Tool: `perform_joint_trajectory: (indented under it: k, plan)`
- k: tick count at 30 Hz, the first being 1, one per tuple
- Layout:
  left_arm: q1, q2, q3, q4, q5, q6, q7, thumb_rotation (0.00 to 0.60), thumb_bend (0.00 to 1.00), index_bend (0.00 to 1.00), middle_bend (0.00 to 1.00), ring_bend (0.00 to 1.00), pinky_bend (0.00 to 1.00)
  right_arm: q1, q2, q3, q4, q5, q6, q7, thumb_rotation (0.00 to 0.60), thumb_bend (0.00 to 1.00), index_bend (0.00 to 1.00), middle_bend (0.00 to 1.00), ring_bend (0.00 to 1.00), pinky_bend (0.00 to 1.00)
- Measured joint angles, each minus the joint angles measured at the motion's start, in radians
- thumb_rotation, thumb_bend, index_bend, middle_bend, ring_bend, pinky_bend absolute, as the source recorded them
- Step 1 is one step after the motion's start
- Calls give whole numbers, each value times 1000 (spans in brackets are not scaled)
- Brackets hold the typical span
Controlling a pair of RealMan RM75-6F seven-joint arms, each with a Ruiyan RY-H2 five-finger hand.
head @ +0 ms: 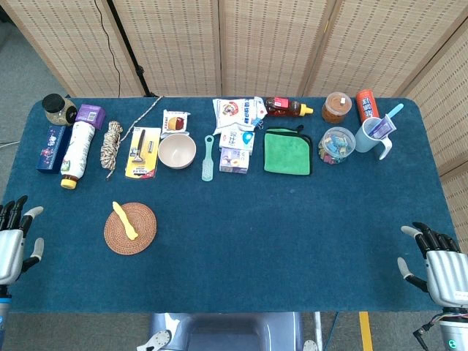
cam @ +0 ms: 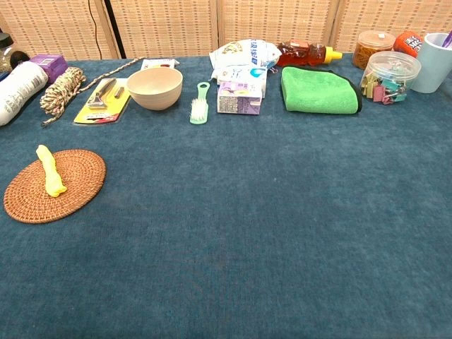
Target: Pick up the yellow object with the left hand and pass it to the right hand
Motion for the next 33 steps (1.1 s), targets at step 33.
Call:
perform_joint_trajectory:
  k: [33]
  plan:
    - [-162, 32, 14, 207, 60, -288, -57, 600, 438, 132, 62, 15, 33, -34, 22, -8, -32, -34, 59, -14, 600, 372, 255, 198, 268, 240]
